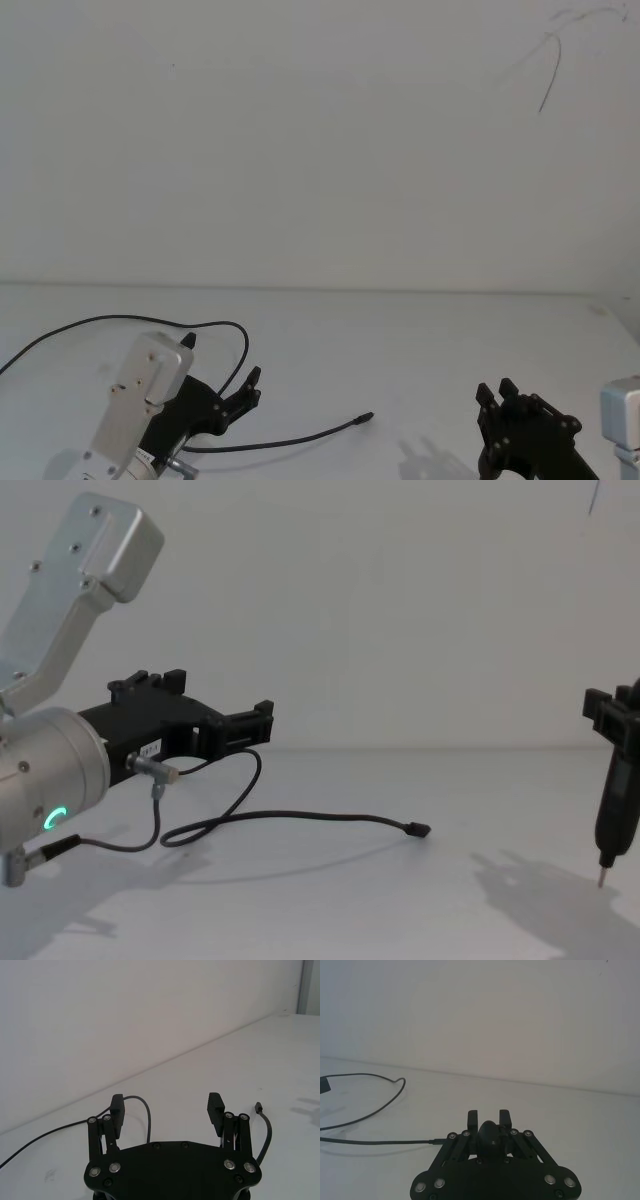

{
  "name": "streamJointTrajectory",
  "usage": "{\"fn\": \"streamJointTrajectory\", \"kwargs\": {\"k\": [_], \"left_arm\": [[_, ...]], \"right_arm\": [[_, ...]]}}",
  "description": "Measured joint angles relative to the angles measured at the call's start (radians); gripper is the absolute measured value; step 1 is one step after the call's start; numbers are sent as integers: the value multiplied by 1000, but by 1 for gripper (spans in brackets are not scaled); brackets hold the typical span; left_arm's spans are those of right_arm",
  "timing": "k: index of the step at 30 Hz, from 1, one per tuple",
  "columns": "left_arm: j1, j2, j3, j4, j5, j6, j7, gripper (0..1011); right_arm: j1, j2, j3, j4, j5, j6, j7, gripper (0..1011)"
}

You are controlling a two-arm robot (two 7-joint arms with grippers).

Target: Pick up the data cable with the one hand.

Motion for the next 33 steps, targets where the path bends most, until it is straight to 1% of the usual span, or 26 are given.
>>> {"fn": "streamJointTrajectory", "kwargs": {"k": [18,21,24,25,31,33], "left_arm": [[0,1,1,0,0,0,-3,1001],[-3,5,2,0,-1,0,-17,1001],[-11,15,6,1,-3,0,-47,1001],[-11,15,6,1,-3,0,-47,1001],[-26,38,14,2,-14,1,-111,1001],[-34,50,18,4,-21,1,-141,1001]], "right_arm": [[0,0,0,0,0,0,0,251],[0,0,0,0,0,0,0,251],[0,0,0,0,0,0,0,251],[0,0,0,0,0,0,0,251],[0,0,0,0,0,0,0,251],[0,0,0,0,0,0,0,251]]}}
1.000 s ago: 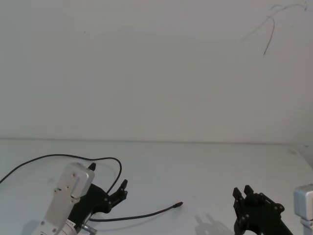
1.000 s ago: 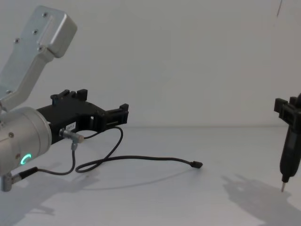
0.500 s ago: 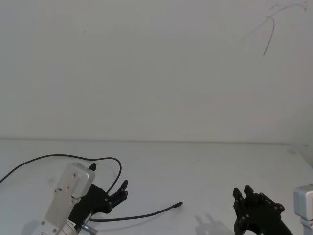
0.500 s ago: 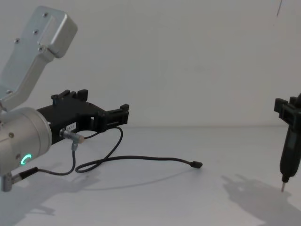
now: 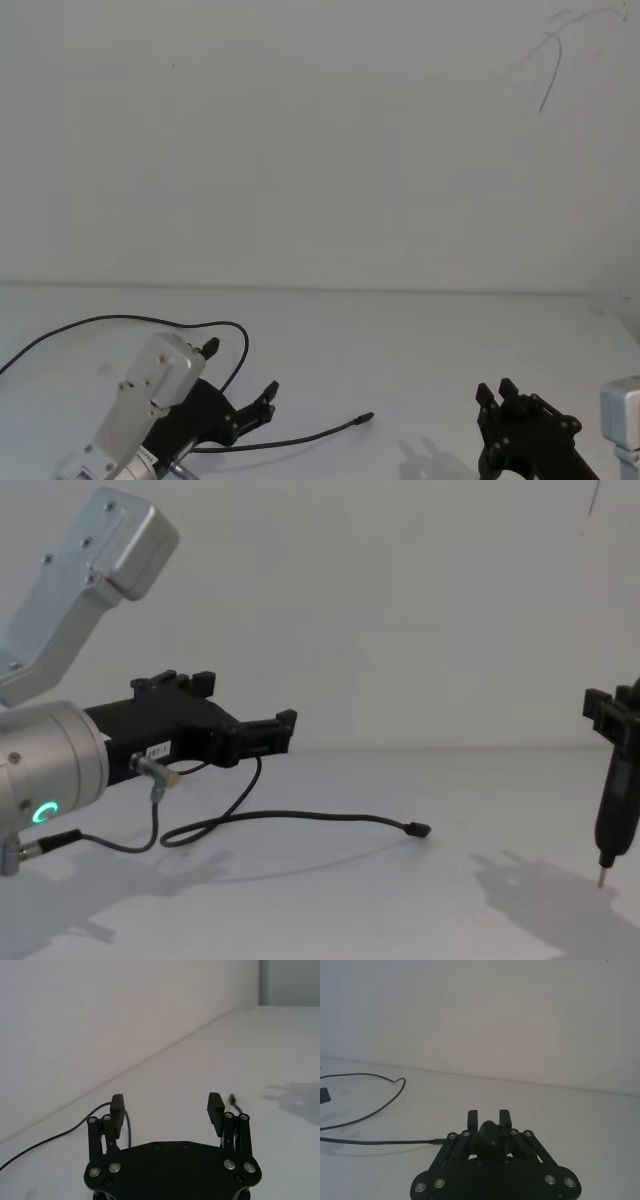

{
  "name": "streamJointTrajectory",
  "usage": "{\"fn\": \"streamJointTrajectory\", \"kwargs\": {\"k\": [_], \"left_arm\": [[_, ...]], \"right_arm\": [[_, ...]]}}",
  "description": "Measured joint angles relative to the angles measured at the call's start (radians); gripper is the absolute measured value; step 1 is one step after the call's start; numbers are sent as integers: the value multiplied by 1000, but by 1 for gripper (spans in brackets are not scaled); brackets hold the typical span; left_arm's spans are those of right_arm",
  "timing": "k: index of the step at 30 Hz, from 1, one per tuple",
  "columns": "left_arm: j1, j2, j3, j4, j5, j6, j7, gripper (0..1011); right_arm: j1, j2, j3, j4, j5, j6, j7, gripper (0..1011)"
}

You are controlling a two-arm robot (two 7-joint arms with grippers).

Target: Pick up the data cable with the one hand.

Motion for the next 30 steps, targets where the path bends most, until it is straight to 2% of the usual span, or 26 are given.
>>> {"fn": "streamJointTrajectory", "kwargs": {"k": [8,9,17,30], "left_arm": [[-28,39,15,11,-20,-4,-120,1001],[-28,39,15,11,-20,-4,-120,1001],[-66,77,37,40,-39,-18,-258,1001],[-154,114,95,124,-58,-42,-485,1001]], "right_arm": [[0,0,0,0,0,0,0,251],[0,0,0,0,0,0,0,251],[0,0,0,0,0,0,0,251],[0,0,0,0,0,0,0,251]]}}
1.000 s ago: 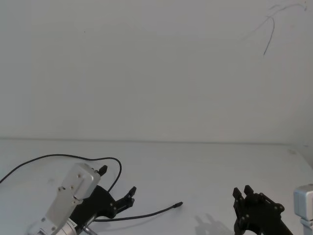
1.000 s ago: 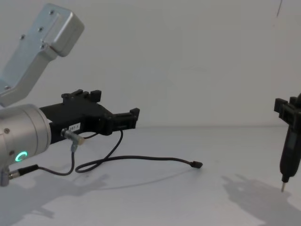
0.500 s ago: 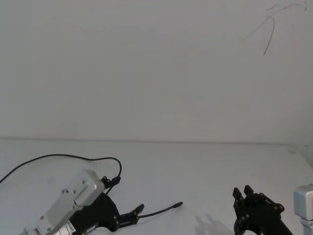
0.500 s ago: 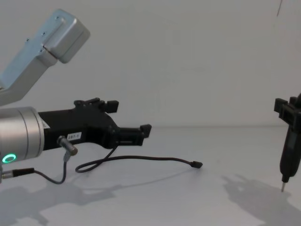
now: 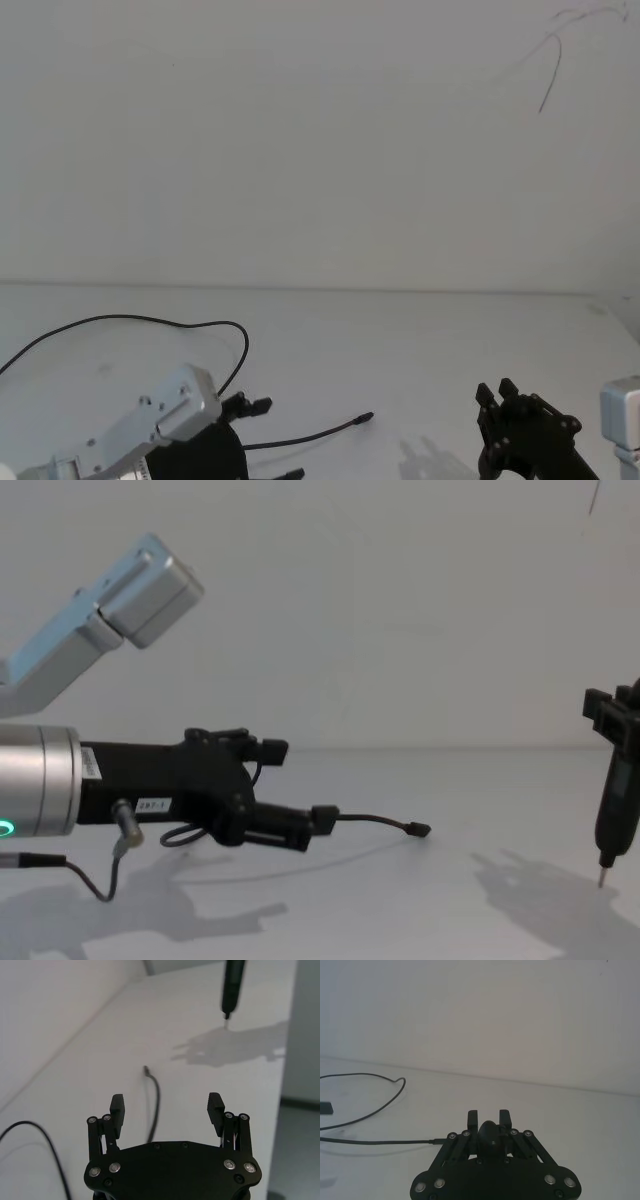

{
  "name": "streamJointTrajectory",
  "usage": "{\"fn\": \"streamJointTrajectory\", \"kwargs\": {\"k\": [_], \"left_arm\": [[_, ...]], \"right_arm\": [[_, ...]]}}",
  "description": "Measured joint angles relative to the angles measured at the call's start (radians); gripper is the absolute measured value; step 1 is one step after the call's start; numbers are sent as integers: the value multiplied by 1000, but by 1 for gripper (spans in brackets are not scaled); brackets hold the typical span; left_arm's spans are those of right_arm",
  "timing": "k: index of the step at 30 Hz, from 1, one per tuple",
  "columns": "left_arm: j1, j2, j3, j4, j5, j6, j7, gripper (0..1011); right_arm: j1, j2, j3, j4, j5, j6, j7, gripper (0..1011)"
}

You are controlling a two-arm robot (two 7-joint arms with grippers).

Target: Pick up the data cable with the one hand.

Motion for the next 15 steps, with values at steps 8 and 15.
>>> {"fn": "streamJointTrajectory", "kwargs": {"k": [8,15], "left_arm": [[-87,2,65,87,12,-9,-150,1001],[-146,-8,110,147,35,-7,-224,1001]], "right_arm": [[0,0,0,0,0,0,0,251],[0,0,0,0,0,0,0,251]]}}
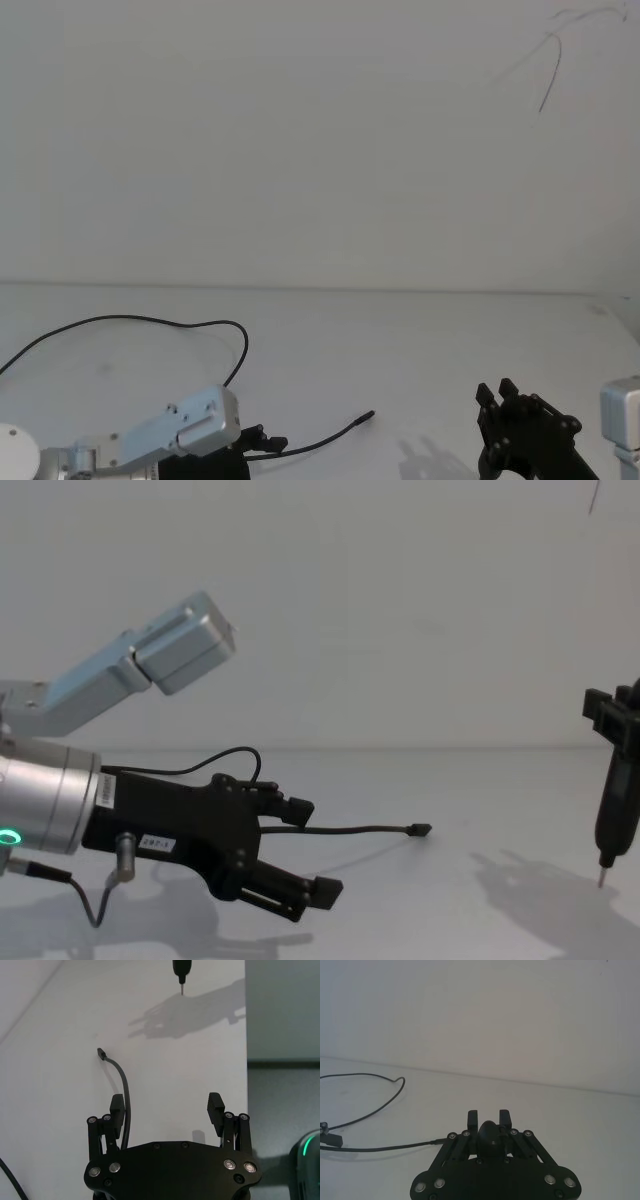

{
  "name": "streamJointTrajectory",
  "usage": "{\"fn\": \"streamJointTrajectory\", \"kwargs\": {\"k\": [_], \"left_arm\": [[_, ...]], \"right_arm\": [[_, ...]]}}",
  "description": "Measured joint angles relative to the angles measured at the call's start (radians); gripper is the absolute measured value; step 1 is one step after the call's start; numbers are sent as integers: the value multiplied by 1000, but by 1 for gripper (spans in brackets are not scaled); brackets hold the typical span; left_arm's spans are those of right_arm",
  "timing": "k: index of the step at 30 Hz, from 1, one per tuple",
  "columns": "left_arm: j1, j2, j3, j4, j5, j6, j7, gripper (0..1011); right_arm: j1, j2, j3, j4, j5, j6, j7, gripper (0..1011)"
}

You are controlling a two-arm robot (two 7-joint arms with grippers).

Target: Pick up the data cable with the one hand.

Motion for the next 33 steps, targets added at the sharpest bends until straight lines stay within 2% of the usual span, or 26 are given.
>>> {"fn": "streamJointTrajectory", "kwargs": {"k": [9,24,33], "left_arm": [[-37,-15,19,39,14,14,-9,1001],[-55,-39,11,55,19,52,67,1001],[-69,-46,33,63,21,74,53,979]], "right_arm": [[0,0,0,0,0,0,0,251],[0,0,0,0,0,0,0,251],[0,0,0,0,0,0,0,251]]}}
